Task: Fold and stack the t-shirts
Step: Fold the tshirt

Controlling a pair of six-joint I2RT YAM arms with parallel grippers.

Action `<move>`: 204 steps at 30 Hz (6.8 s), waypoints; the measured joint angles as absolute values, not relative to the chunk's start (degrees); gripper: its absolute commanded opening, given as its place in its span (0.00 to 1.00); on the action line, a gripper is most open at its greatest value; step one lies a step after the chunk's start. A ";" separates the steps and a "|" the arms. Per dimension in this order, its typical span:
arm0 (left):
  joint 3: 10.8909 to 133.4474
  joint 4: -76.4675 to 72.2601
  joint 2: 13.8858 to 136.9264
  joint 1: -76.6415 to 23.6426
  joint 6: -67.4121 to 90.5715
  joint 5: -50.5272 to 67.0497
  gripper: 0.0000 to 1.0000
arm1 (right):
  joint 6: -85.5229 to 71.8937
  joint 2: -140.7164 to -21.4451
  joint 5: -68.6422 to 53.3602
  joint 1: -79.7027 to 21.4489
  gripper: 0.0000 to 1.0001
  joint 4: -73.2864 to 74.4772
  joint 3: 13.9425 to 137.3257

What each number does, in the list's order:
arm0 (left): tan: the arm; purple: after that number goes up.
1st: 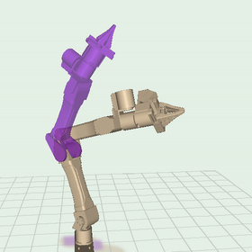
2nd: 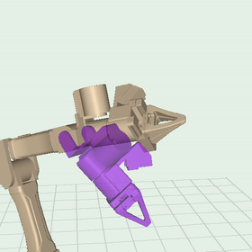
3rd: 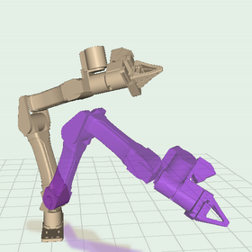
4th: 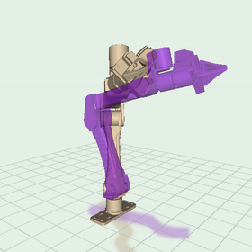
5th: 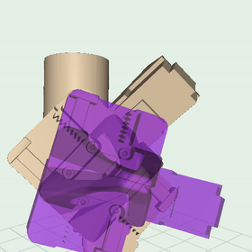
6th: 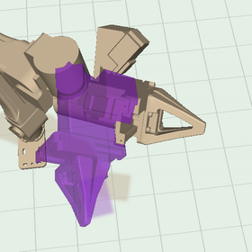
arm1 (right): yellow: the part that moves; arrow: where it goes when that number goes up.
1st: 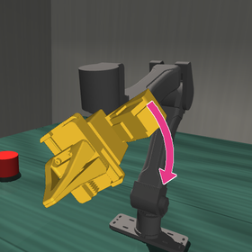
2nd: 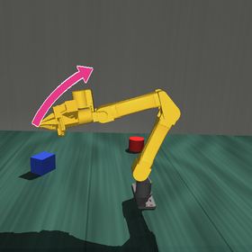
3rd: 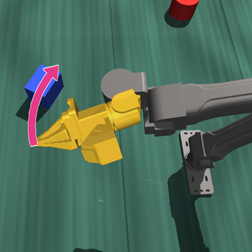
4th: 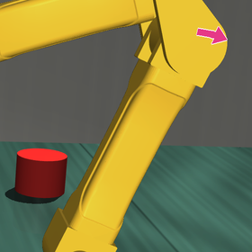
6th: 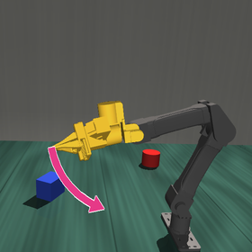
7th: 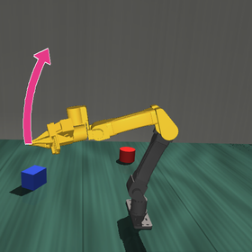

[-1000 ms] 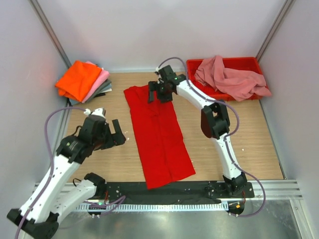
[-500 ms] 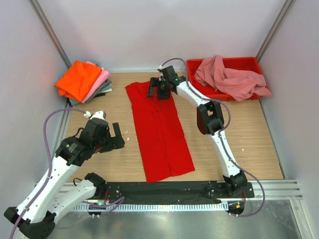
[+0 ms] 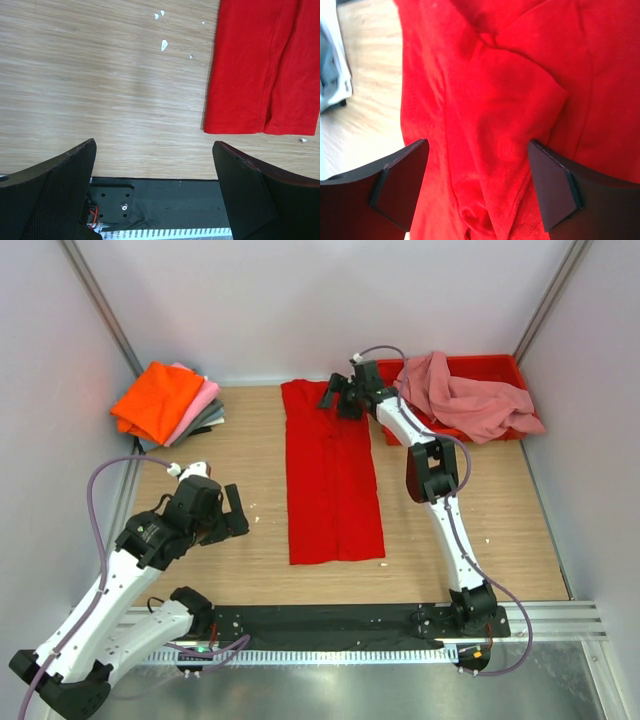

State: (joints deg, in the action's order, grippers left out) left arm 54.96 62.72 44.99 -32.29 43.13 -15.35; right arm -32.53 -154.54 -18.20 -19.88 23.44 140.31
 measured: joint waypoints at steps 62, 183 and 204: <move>32.95 18.79 74.94 -57.36 69.21 -15.38 0.33 | -46.92 -64.16 -16.38 -27.22 0.32 11.31 20.93; 44.40 22.61 84.88 -31.77 49.63 -3.40 0.63 | -36.29 -96.79 -26.72 -18.28 0.18 11.07 46.41; 42.22 13.37 86.00 -33.52 48.90 -2.92 0.00 | -35.70 -96.68 -26.74 -18.35 0.01 11.27 46.09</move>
